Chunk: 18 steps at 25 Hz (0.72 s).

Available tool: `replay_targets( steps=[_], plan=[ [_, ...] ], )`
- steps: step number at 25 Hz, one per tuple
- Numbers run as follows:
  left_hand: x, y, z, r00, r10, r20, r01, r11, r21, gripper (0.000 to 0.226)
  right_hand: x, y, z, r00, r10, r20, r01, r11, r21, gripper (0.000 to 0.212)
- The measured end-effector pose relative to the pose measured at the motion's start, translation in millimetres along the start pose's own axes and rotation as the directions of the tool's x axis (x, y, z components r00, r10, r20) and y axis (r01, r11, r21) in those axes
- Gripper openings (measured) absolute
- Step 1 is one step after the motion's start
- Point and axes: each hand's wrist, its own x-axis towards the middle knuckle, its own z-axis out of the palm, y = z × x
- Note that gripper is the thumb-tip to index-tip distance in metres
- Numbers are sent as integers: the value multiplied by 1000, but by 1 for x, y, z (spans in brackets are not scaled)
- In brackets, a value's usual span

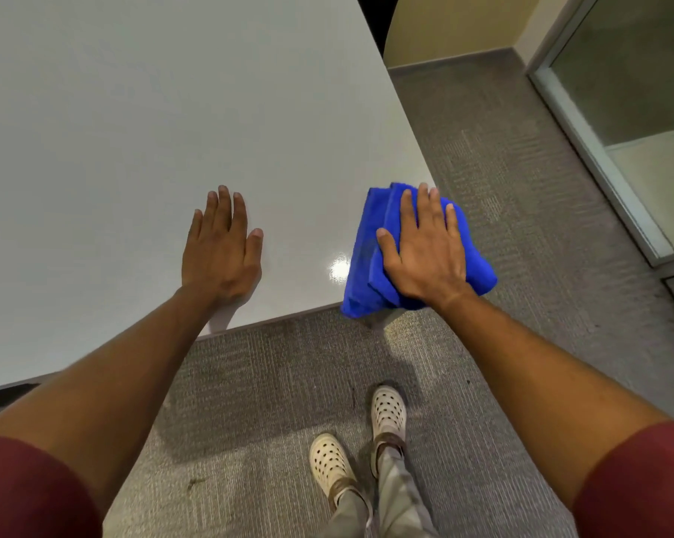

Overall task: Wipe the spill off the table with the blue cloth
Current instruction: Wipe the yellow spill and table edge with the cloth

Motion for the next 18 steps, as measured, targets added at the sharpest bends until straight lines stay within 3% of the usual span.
replay_targets(
  steps=[2,4,6,8,13,18],
  plan=[
    [0,2,0,1000,-8,-13,8,1000,2,67,12,-11,1,997,78,3,-78,997,-8,74],
    [0,3,-1,1000,-14,-22,14,1000,2,66,13,-17,2,999,-1,-37,1,1000,14,70],
    [-1,4,-2,1000,-1,-24,1,1000,-13,64,1,-17,1,978,-105,-182,125,987,99,52],
    [-2,4,-2,998,18,-56,-20,999,-30,62,-12,-18,4,928,-117,-354,185,968,167,36],
    [-2,2,3,998,45,-44,-45,999,-11,63,-39,-21,26,922,-225,-314,237,972,0,67],
    [-5,3,3,999,47,9,-47,999,6,67,-50,-50,35,852,-483,-202,477,875,-79,90]
  ],
)
